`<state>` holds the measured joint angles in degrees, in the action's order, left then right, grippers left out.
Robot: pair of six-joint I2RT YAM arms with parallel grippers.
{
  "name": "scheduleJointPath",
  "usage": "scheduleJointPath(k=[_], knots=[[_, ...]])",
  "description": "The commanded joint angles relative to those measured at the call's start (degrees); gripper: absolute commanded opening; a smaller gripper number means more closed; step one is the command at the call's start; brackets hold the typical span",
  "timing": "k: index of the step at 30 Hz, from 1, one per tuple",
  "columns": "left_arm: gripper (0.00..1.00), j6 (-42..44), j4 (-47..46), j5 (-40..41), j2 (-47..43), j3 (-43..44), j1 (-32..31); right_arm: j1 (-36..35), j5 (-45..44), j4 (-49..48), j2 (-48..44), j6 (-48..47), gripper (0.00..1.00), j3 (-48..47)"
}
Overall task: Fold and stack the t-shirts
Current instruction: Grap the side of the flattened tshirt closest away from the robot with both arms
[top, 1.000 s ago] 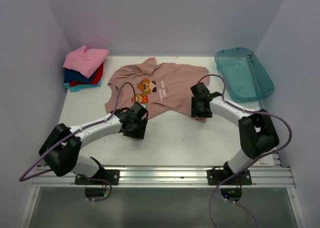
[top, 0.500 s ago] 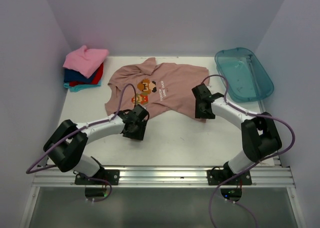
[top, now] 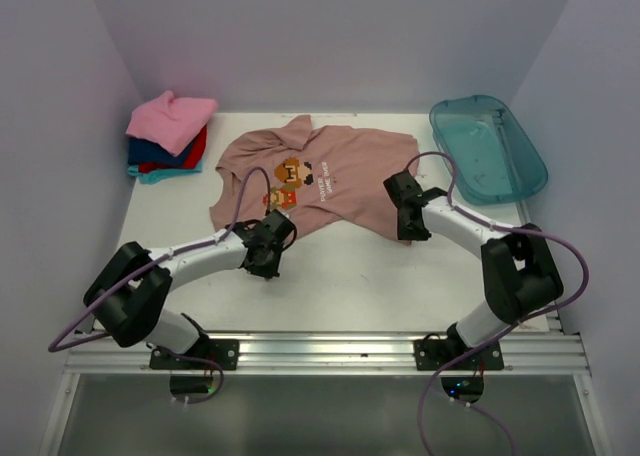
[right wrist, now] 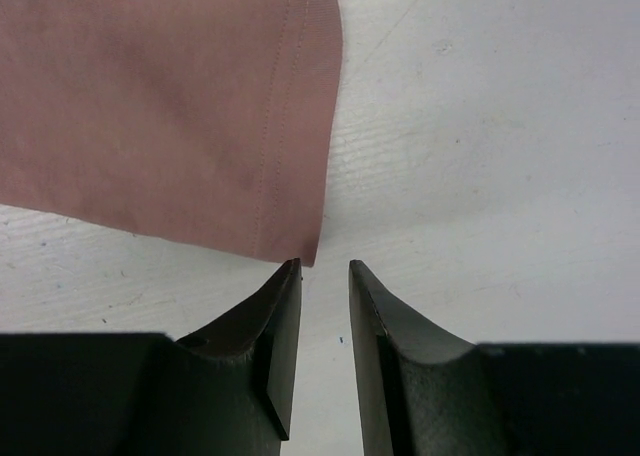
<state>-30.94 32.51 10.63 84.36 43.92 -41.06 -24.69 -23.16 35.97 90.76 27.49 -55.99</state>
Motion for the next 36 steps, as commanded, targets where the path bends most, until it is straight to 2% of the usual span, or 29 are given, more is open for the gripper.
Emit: scheduleJointPath(k=[1, 5, 10, 16, 21, 25, 36], knots=[[0.00, -1.8, 5.9, -0.7, -4.6, -0.2, -0.3, 0.1, -4.0, 0.3, 1.3, 1.3, 0.30, 0.1], [0.00, -5.3, 15.2, -0.4, -14.1, 3.8, -1.0, 0.2, -6.0, 1.6, 1.5, 3.0, 0.33, 0.7], [0.00, -8.1, 24.4, 1.6, -20.4, 8.0, -1.0, 0.2, -4.6, 0.2, 2.0, 3.4, 0.34, 1.4], [0.00, -9.1, 25.3, 1.8, -21.8, 6.3, -1.0, 0.2, -0.2, -1.4, 1.9, 3.4, 0.33, 1.0], [0.00, -8.4, 24.2, 1.5, -20.6, 5.3, -1.0, 0.1, 2.8, -2.7, -7.8, 2.8, 0.33, 2.8], [0.00, -8.1, 23.7, 1.7, -20.2, 5.3, -1.0, 0.2, 3.6, -2.9, -10.1, 2.8, 0.35, 3.6], [0.00, -8.3, 24.7, 2.5, -21.8, 4.6, -1.0, 0.2, 4.6, -9.5, 4.9, 3.7, 0.33, 3.7]])
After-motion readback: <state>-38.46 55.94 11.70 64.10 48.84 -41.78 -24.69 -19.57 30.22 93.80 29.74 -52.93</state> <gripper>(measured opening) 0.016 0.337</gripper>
